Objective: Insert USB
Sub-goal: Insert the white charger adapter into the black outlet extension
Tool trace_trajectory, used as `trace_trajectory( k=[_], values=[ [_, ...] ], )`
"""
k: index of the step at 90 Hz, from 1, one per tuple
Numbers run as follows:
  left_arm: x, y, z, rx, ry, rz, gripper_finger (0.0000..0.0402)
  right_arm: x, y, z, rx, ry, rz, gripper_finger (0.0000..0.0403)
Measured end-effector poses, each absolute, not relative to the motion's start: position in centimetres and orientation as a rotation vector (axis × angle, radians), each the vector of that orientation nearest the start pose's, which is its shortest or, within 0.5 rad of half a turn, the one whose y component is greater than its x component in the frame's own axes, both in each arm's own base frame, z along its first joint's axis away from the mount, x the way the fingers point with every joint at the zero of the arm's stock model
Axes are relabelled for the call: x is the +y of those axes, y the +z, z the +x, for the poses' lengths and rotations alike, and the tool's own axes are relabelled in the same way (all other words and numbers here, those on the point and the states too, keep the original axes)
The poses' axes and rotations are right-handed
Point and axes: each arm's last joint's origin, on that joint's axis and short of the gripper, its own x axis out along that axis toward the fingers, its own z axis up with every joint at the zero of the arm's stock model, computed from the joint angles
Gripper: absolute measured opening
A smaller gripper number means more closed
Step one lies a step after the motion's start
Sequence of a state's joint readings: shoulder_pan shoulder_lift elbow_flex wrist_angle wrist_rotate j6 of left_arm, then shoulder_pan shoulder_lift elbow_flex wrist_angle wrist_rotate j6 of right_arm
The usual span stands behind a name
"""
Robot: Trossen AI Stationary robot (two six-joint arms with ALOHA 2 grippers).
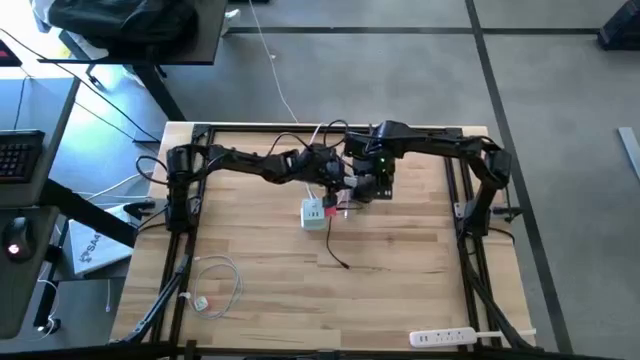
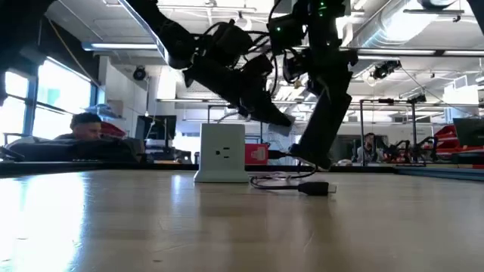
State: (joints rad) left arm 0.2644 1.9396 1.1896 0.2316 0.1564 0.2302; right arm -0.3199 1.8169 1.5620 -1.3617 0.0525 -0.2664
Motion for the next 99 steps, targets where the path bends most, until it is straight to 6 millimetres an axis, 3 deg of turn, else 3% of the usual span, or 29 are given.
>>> trace_trajectory(
  k=[19, 99],
  values=[
    [9.84, 17.49, 40.83, 0.523, 0.032, 0.140, 0.0092, -10.32, 25.91, 31.76, 1.605, -0.047, 0.020, 0.0226],
    [10.42, 17.18, 40.53, 0.557, 0.023, 0.193, 0.0092, -10.13, 25.91, 31.93, 1.589, -0.017, 0.012, 0.0226]
  ],
)
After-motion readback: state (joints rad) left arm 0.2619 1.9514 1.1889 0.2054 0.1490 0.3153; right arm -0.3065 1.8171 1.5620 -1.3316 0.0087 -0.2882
